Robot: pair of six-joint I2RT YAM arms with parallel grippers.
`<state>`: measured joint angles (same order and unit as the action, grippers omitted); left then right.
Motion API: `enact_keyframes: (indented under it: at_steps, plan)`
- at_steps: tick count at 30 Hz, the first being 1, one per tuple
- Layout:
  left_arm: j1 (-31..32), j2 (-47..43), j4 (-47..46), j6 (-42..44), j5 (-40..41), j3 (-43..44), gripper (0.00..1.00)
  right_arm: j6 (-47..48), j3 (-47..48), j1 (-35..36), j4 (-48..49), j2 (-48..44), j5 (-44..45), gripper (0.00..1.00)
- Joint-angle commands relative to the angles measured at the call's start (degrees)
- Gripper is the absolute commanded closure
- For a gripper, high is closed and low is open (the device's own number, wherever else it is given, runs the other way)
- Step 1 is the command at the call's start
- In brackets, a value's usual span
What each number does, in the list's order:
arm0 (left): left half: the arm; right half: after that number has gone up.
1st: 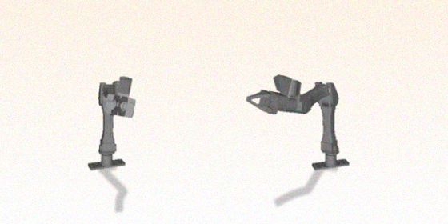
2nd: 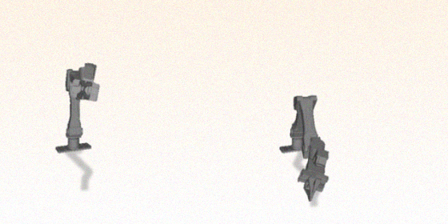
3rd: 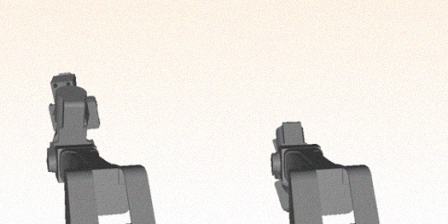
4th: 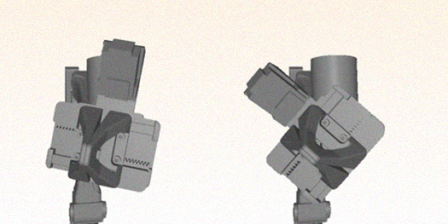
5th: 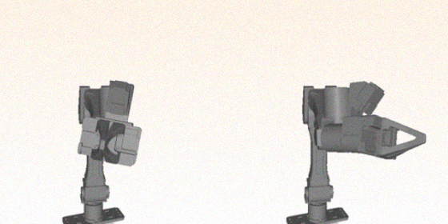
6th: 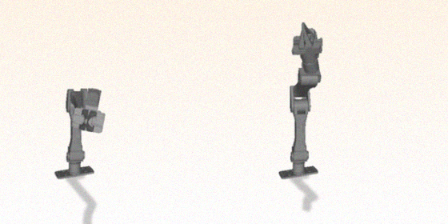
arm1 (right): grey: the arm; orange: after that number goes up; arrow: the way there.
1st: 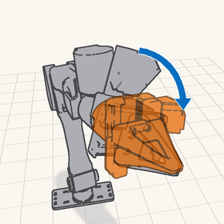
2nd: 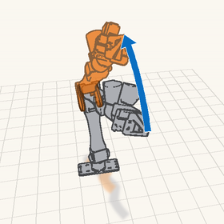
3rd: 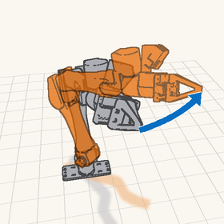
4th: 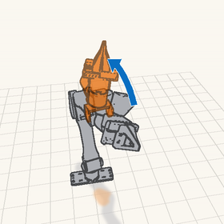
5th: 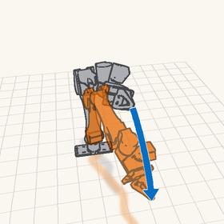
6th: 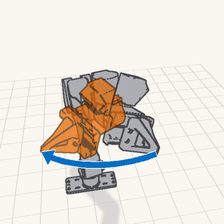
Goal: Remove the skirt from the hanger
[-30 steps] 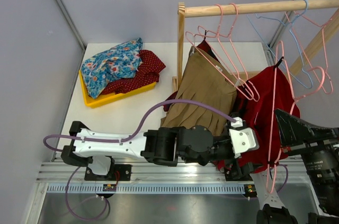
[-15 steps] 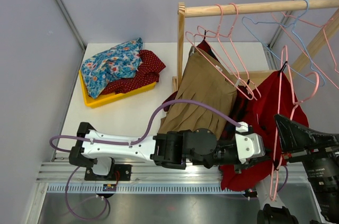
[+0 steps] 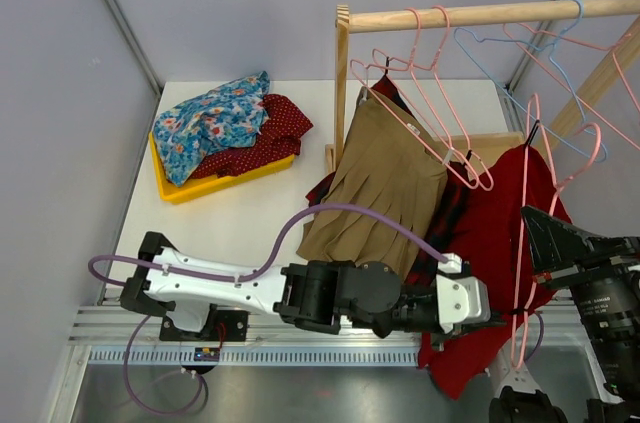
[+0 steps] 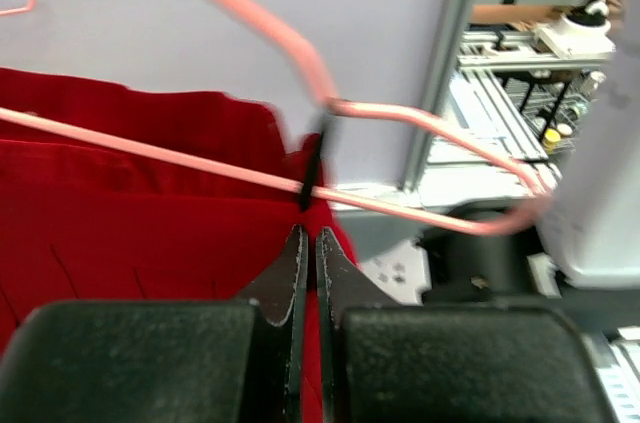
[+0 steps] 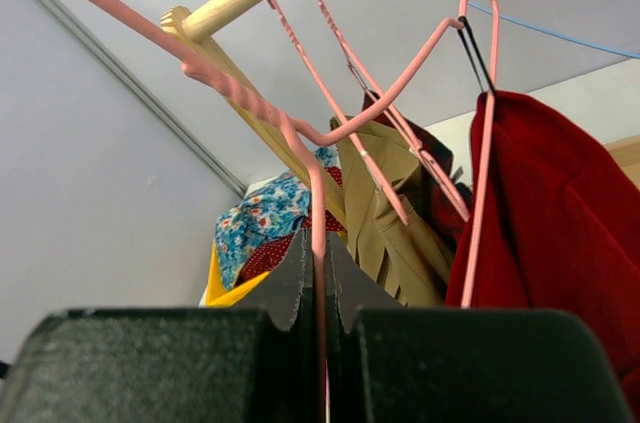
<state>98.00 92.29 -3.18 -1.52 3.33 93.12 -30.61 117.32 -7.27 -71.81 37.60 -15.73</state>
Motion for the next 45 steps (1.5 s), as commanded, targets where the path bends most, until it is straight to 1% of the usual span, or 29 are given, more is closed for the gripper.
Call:
enact_keyframes:
  at_steps: [1, 2, 6, 9, 10, 13, 18, 23, 27, 30, 32, 33, 36, 41, 43, 45]
  plan:
    - [4.03, -5.10, -1.57, 1.08, 2.81, 0.13, 1.00, 3.36, -2.17, 0.76, 6.51, 0.02, 4.73, 1.00]
    - [4.57, -5.36, -1.30, 2.73, 4.12, 0.22, 1.00, 3.63, -2.79, 0.85, 6.60, -0.07, 5.17, 1.00]
    - [6.77, -6.16, -0.51, 4.68, 6.86, 0.39, 1.00, 3.98, -7.44, 0.94, 8.52, -1.65, 6.59, 1.00]
    - [7.82, -6.07, 0.45, 5.73, 8.35, 0.92, 1.00, 2.15, -14.73, 0.94, 13.09, -4.64, 6.50, 1.00]
    - [8.00, -6.16, 0.80, 5.91, 8.53, 0.92, 1.00, 1.61, -18.58, 0.85, 15.45, -6.04, 6.15, 1.00]
    - [8.26, -6.33, 1.16, 5.91, 9.15, 0.40, 1.00, 0.82, -23.78, 0.85, 18.80, -7.37, 5.62, 1.00]
    - [8.97, -8.08, 0.37, 5.30, 10.73, -2.76, 1.00, 4.06, -24.07, 0.85, 20.13, -6.23, 8.69, 1.00]
    - [9.58, -9.41, -0.69, 5.39, 12.30, -4.53, 1.00, 5.21, -25.90, 0.85, 21.10, -6.66, 15.28, 1.00]
    - [9.58, -9.50, -1.82, 5.74, 14.68, -5.40, 1.00, 4.16, -29.68, 0.68, 23.28, -7.89, 15.03, 1.00]
    - [9.58, -9.76, -3.32, 6.26, 15.82, -6.37, 1.00, 2.40, -35.56, 0.33, 29.43, -10.70, 8.19, 1.00]
    - [9.58, -9.50, -3.24, 6.96, 15.83, -5.94, 1.00, 1.35, -36.80, -0.55, 30.24, -11.06, 7.47, 1.00]
    - [9.58, -9.50, -3.24, 6.88, 15.65, -5.85, 1.00, 1.52, -37.33, -0.82, 30.41, -11.06, 7.55, 1.00]
    - [9.58, -8.88, -2.10, 6.71, 14.25, -4.97, 1.00, 2.13, -39.09, -1.52, 30.67, -10.97, 11.93, 1.00]
    - [9.67, -7.83, 0.01, 5.22, 12.05, -5.32, 1.00, 3.54, -38.13, -1.52, 33.22, -8.96, 14.40, 1.00]
    - [9.67, -7.92, 0.02, 4.25, 11.26, -7.07, 1.00, 5.46, -35.94, -1.52, 34.10, -7.11, 15.46, 1.00]
    - [9.76, -8.62, -0.68, 2.84, 10.47, -9.78, 1.00, 6.87, -33.05, -1.52, 34.37, -4.84, 18.70, 1.00]
